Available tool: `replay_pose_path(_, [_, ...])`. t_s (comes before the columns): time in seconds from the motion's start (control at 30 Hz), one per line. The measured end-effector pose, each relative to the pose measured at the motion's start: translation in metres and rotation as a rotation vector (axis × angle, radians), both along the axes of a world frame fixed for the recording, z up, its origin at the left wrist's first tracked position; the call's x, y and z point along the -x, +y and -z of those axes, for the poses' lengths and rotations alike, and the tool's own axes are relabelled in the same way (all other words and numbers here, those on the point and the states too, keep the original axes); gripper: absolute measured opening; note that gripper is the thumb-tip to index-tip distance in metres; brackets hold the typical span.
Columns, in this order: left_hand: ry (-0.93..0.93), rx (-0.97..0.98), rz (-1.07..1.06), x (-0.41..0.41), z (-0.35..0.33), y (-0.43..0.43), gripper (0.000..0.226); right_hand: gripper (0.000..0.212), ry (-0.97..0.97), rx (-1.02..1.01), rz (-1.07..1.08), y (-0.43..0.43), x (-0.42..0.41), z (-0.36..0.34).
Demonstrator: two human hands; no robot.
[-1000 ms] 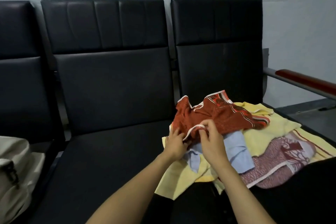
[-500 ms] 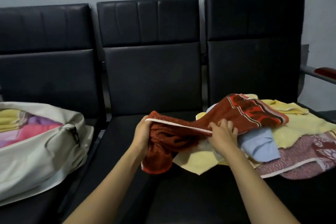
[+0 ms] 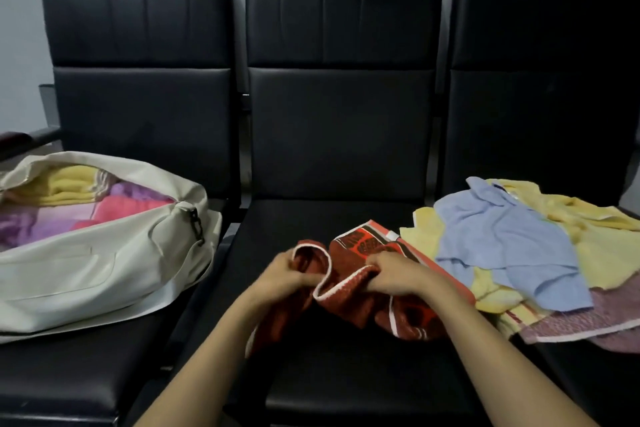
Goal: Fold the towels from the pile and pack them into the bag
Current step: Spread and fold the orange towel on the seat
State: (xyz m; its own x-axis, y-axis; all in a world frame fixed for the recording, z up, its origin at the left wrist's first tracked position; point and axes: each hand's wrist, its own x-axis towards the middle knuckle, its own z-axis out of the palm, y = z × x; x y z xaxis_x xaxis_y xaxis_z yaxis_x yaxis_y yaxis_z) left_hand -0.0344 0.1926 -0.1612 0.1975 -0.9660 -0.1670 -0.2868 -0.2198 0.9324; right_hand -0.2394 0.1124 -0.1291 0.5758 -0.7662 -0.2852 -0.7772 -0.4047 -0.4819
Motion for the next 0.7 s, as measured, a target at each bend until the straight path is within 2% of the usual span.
replay_pose_path(0.07, [-0.358, -0.137, 0.170, 0.000, 0.010, -0.002, 0.083, 0.064, 0.050, 0.037, 0.069, -0.004, 0.002, 0.004])
replay_pose_path(0.1, [-0.429, -0.166, 0.200, -0.001, 0.013, -0.004, 0.091, 0.083, 0.084, 0.023, 0.076, -0.006, 0.002, 0.005])
replay_pose_path(0.13, [-0.433, -0.162, 0.204, -0.001, 0.017, -0.006, 0.088, 0.090, 0.114, 0.002, 0.068, -0.006, 0.000, 0.006])
replay_pose_path(0.2, [-0.411, -0.105, 0.158, -0.001, 0.020, -0.008, 0.070, 0.074, 0.138, -0.018, 0.043, -0.006, -0.005, 0.011])
replay_pose_path(0.3, [-0.436, 0.032, -0.061, -0.001, 0.013, -0.008, 0.044, 0.029, 0.062, 0.041, 0.021, -0.003, -0.016, 0.004])
replay_pose_path(0.37, [-0.512, 0.105, -0.224, -0.005, 0.002, -0.004, 0.045, 0.016, -0.050, 0.116, 0.020, -0.003, -0.024, -0.012])
replay_pose_path(0.4, [-0.564, 0.122, -0.267, -0.008, -0.003, -0.001, 0.051, 0.015, -0.069, 0.150, 0.019, -0.003, -0.028, -0.020])
replay_pose_path(0.5, [-0.763, 0.080, -0.255, -0.017, -0.009, 0.008, 0.068, 0.020, 0.063, 0.346, 0.028, -0.006, -0.038, -0.032])
replay_pose_path(0.57, [-0.858, 0.050, -0.224, -0.017, -0.006, 0.011, 0.070, 0.037, -0.005, 0.577, 0.106, -0.010, -0.043, -0.021])
replay_pose_path(0.63, [-0.737, 0.096, -0.178, -0.009, -0.002, 0.010, 0.081, 0.068, -0.161, 0.626, 0.190, -0.018, -0.043, -0.005])
replay_pose_path(0.7, [-0.490, 0.074, 0.019, 0.002, 0.003, 0.007, 0.100, 0.089, -0.143, 0.492, 0.204, -0.029, -0.040, 0.008])
